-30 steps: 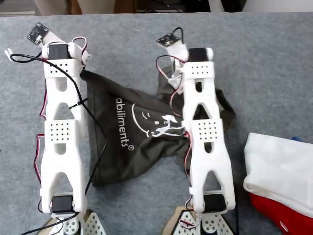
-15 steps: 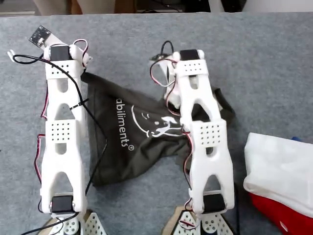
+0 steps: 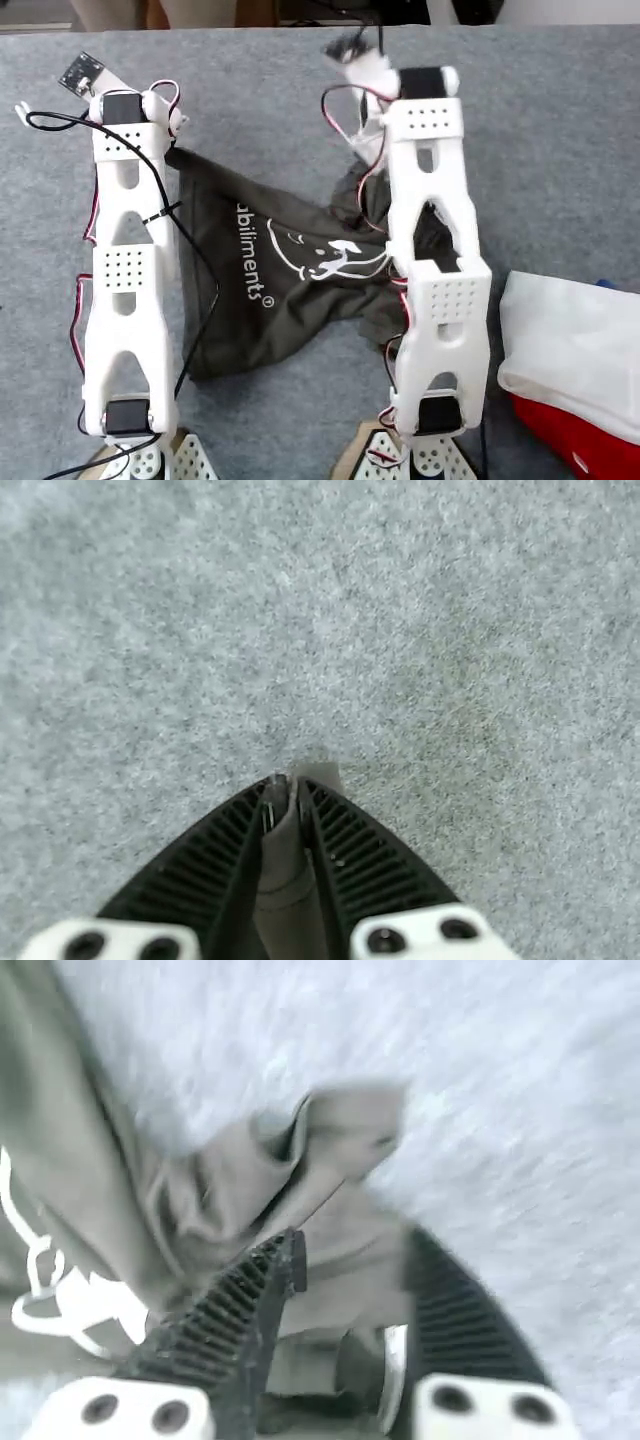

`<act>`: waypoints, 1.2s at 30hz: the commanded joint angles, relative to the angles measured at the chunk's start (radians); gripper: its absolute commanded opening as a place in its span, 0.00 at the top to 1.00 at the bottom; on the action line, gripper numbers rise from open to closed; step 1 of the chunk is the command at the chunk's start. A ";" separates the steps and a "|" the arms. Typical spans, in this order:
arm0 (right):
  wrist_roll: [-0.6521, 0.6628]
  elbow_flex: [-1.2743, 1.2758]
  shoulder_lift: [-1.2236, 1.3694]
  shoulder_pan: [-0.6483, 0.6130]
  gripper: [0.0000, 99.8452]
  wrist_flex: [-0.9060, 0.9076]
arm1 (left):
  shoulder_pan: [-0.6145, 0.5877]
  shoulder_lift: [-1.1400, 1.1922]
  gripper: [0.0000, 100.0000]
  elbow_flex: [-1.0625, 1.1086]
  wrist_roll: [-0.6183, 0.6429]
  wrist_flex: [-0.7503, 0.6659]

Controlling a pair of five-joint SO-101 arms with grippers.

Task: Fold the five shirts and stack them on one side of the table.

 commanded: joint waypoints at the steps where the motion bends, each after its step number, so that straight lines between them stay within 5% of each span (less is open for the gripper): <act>1: -0.032 -0.105 -0.007 0.015 0.78 -0.075 | -0.006 -0.018 0.98 -0.038 -0.005 -0.017; 7: -0.104 -0.134 0.262 0.028 0.78 -0.249 | -0.008 -0.018 0.98 -0.038 -0.005 -0.017; 14: -0.181 -0.274 0.435 0.053 0.78 -0.201 | -0.008 -0.018 0.98 -0.038 -0.005 -0.017; 22: -0.267 -0.326 0.487 0.047 0.78 -0.218 | -0.008 -0.018 0.98 -0.038 -0.005 -0.017; 36: -0.229 -0.326 0.496 0.028 0.78 -0.226 | -0.008 -0.018 0.98 -0.038 -0.006 -0.018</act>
